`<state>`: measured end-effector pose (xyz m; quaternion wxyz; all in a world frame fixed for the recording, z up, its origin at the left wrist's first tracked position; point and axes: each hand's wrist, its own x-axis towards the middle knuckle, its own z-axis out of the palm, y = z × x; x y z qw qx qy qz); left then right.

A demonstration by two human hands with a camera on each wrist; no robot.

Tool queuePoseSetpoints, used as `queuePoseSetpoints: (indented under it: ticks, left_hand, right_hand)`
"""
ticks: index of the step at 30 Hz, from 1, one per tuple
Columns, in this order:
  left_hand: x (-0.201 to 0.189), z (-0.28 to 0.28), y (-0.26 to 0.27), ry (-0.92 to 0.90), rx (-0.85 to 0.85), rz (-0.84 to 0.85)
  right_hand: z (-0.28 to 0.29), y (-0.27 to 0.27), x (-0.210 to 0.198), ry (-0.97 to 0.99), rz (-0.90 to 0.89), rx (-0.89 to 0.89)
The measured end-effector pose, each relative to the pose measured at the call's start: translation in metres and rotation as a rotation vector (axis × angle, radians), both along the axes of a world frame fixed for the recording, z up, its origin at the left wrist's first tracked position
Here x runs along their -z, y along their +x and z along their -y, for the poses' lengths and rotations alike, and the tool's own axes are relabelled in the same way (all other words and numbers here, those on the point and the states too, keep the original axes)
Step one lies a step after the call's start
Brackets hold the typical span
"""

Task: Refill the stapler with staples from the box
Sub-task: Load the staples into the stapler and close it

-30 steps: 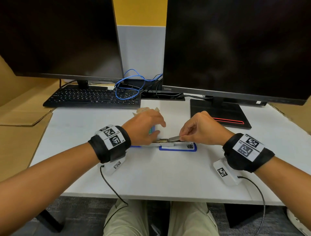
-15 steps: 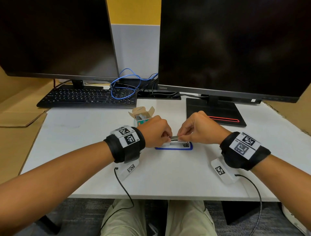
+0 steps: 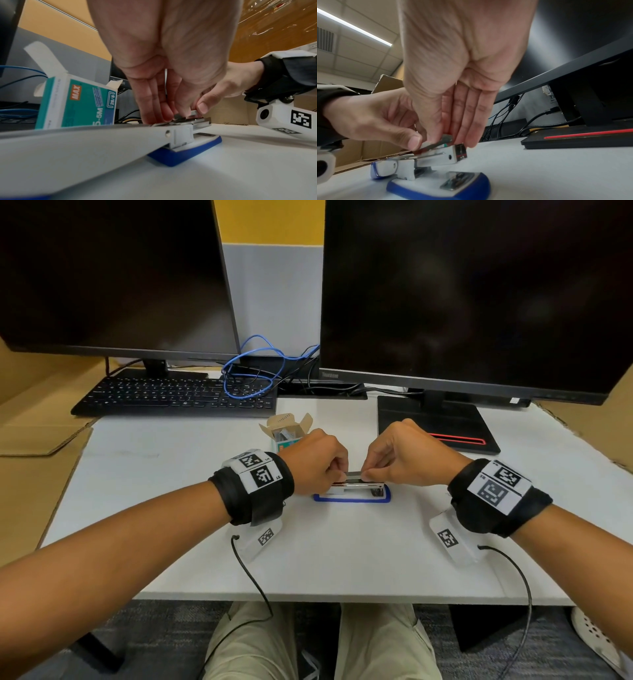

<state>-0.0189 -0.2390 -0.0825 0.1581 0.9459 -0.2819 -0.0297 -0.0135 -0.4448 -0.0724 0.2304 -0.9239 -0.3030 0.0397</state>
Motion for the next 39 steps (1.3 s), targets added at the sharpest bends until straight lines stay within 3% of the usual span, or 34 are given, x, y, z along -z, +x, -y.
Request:
queuePoseSetpoints:
  ticks: [13, 39]
  left_hand:
    - [0.001, 0.001, -0.007, 0.071, 0.039, 0.019]
    - [0.005, -0.007, -0.005, -0.063, -0.028, -0.025]
  right_hand:
    - [-0.004, -0.002, 0.002, -0.068, 0.006, -0.01]
    - [-0.016, -0.003, 0.002, -0.159, 0.03, -0.078]
